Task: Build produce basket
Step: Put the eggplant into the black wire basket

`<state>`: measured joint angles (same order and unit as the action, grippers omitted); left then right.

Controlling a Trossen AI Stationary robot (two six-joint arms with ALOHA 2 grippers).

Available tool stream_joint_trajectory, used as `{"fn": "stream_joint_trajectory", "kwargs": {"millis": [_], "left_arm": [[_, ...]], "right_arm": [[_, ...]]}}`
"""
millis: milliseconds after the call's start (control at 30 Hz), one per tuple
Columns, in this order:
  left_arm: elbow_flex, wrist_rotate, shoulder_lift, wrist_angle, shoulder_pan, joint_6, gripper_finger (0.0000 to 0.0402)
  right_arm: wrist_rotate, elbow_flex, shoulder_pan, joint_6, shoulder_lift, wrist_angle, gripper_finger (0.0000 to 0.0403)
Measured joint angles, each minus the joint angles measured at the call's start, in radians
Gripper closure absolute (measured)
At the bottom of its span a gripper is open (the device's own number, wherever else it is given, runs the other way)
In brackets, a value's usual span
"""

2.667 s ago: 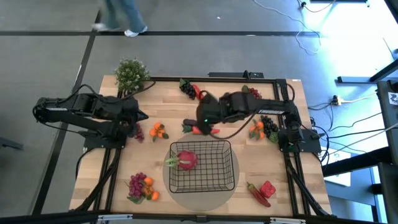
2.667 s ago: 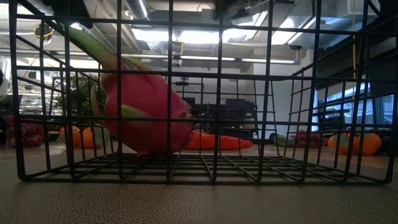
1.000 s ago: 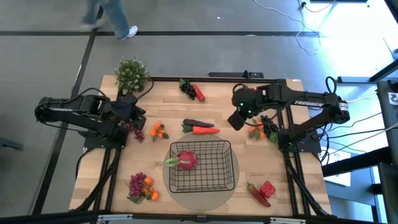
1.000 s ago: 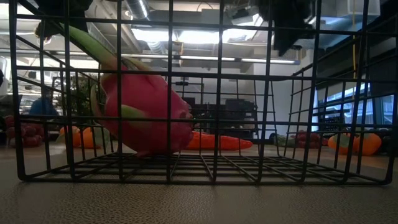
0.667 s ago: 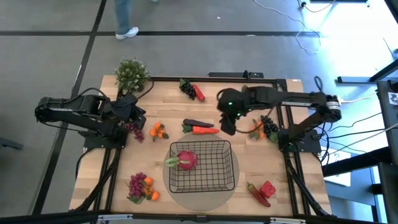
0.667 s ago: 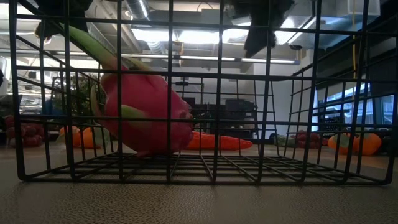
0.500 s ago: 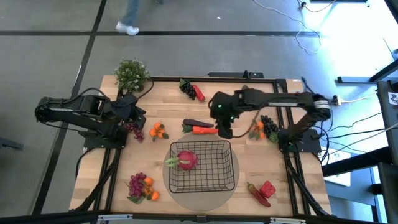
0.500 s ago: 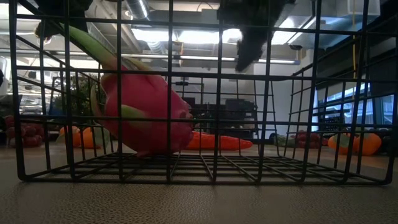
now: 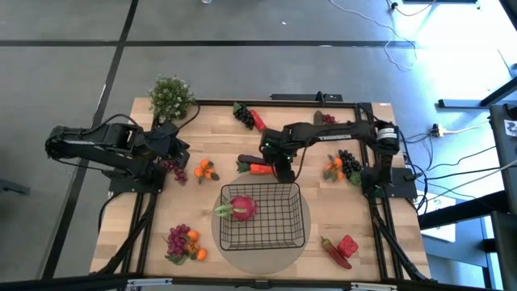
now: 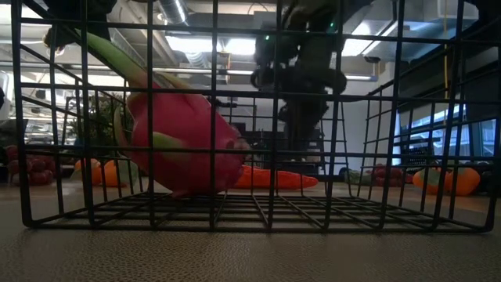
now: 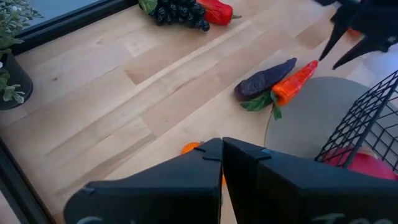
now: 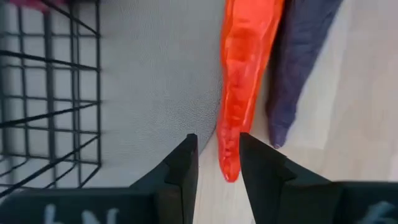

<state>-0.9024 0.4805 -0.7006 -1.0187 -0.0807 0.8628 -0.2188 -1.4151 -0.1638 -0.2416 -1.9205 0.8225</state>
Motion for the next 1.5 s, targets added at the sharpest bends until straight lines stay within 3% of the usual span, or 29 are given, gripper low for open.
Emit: {"fn": "stream_joint_trajectory", "kwargs": {"millis": [433,800,1000,1333,1500], "left_arm": [[0.000,0.000,0.000,0.000,0.000,0.001,0.0401],[0.000,0.001,0.000,0.000,0.000,0.002,0.0401],[0.000,0.001,0.000,0.000,0.000,0.002,0.0401],[0.000,0.001,0.000,0.000,0.000,0.002,0.0401],[0.000,0.001,0.000,0.000,0.000,0.002,0.0401]], "right_arm": [[0.040,-0.002,-0.017,-0.019,-0.056,-0.049,0.0298],[-0.025,-0.111,-0.023,-0.003,-0.058,0.000,0.0298],[0.088,-0.187,-0.034,0.007,-0.058,0.040,0.0298],[-0.123,-0.169,-0.153,0.213,-0.065,-0.026,0.0298],[-0.158,-0.166,-0.161,0.184,-0.113,-0.030,0.0298]]}}
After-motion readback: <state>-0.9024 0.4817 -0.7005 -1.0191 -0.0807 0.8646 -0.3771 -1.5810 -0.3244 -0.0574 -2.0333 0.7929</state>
